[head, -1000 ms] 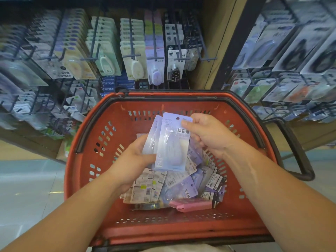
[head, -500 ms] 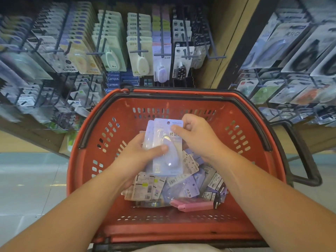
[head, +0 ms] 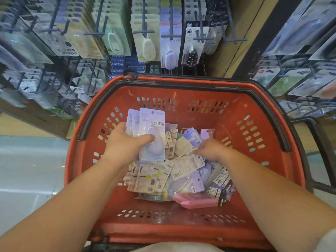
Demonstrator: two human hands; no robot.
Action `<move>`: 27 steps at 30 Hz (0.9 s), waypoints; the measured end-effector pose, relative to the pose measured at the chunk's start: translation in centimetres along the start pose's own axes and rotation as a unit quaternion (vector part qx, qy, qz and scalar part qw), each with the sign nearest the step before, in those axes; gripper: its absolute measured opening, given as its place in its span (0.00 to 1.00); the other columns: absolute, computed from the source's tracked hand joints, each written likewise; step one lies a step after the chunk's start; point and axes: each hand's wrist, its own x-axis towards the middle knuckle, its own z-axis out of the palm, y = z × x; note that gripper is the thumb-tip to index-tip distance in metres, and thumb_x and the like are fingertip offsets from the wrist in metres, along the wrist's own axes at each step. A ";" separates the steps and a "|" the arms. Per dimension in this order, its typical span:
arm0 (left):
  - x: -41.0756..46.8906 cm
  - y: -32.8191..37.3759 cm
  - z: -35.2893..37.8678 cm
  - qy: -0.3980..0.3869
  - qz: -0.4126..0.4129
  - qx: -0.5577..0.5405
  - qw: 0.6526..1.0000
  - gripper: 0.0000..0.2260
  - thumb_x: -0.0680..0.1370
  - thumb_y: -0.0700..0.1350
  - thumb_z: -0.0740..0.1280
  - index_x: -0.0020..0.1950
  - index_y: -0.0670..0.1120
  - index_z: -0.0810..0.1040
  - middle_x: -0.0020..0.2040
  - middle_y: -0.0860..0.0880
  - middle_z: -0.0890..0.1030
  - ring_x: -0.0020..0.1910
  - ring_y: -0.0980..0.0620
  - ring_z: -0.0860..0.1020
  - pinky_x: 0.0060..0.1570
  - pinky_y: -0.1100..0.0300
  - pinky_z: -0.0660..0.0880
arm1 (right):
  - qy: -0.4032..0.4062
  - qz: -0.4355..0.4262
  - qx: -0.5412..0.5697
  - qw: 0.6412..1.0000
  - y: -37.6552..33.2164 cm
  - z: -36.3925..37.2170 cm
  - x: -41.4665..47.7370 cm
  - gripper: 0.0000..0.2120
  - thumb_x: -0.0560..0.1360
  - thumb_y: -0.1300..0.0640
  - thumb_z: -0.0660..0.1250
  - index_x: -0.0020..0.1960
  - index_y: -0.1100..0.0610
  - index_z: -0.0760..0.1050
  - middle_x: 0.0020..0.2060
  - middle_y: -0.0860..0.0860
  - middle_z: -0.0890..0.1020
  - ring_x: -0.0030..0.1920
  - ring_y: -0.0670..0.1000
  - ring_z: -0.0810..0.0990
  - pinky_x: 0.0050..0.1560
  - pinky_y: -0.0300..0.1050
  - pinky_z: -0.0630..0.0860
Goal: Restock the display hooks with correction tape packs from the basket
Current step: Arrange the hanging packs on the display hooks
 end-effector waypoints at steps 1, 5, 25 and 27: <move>0.0 0.0 0.0 0.002 0.001 0.004 1.000 0.17 0.72 0.37 0.80 0.56 0.48 0.80 0.49 0.50 0.88 0.46 0.48 0.88 0.46 0.45 0.85 | 0.000 -0.001 -0.026 1.000 0.1 0.5 0.2 0.26 0.82 0.44 0.65 0.31 0.57 0.64 0.30 0.53 0.66 0.31 0.52 0.66 0.31 0.48 0.60; -0.2 0.2 0.4 -0.016 -0.003 0.009 1.000 0.16 0.73 0.38 0.79 0.56 0.50 0.80 0.48 0.52 0.88 0.43 0.51 0.88 0.38 0.51 0.83 | 0.019 -0.007 -0.024 0.999 -1.2 0.9 -0.3 0.17 0.82 0.48 0.64 0.42 0.59 0.74 0.40 0.55 0.75 0.44 0.55 0.74 0.42 0.46 0.71; -2.5 0.1 1.3 -0.070 0.137 0.136 0.979 0.18 0.74 0.42 0.78 0.58 0.52 0.74 0.51 0.52 0.84 0.49 0.51 0.84 0.47 0.49 0.82 | -0.017 -0.069 0.637 0.767 -6.6 -5.2 -10.8 0.12 0.81 0.51 0.63 0.54 0.61 0.78 0.51 0.62 0.81 0.47 0.59 0.81 0.42 0.51 0.84; -2.4 -0.1 1.5 -0.086 0.133 0.111 0.981 0.18 0.76 0.41 0.77 0.61 0.52 0.74 0.53 0.52 0.84 0.49 0.53 0.84 0.46 0.55 0.81 | -0.036 -0.063 0.657 0.750 -6.5 -5.0 -10.8 0.19 0.81 0.42 0.64 0.51 0.59 0.77 0.49 0.61 0.81 0.41 0.58 0.80 0.37 0.46 0.80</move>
